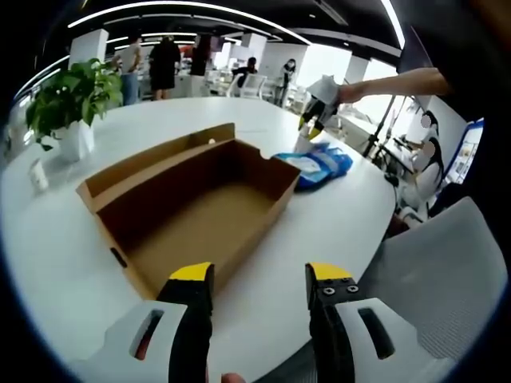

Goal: Operate the shoe box by opening the lid, removing the specified soft item, and placing it in the target area until the item is outside and the box remains undamaged.

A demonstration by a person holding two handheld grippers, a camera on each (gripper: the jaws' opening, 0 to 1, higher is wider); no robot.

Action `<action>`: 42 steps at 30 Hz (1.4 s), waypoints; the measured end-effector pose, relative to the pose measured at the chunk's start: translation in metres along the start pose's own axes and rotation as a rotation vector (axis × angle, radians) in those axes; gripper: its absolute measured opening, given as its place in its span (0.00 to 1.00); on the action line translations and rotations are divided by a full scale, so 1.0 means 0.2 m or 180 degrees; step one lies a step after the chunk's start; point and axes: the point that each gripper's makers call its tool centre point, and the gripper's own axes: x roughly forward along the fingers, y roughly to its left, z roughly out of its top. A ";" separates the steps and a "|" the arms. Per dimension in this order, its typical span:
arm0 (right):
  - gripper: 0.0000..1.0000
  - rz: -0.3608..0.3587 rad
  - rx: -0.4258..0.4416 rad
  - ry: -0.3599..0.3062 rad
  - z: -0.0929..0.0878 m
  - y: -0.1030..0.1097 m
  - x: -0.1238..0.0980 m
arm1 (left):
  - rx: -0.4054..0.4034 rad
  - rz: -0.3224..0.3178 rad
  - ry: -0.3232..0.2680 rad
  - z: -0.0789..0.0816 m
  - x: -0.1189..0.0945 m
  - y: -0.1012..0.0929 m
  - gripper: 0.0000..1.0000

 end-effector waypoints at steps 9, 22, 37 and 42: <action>0.31 -0.0026 0.0167 -0.0055 -0.02 0.00 -0.05 | 0.0016 -0.0010 -0.0019 0.02 0.00 0.00 0.47; 0.35 -0.0100 0.0753 -0.0389 -0.07 0.03 -0.18 | 0.0038 -0.0041 -0.0089 0.07 0.01 -0.01 0.47; 0.34 -0.0310 0.1349 -0.0864 -0.09 0.04 -0.32 | 0.0089 -0.0059 -0.0153 0.13 -0.01 -0.02 0.46; 0.34 -0.0384 0.1670 -0.1197 -0.05 0.04 -0.37 | 0.0089 -0.0063 -0.0182 0.15 -0.01 -0.03 0.47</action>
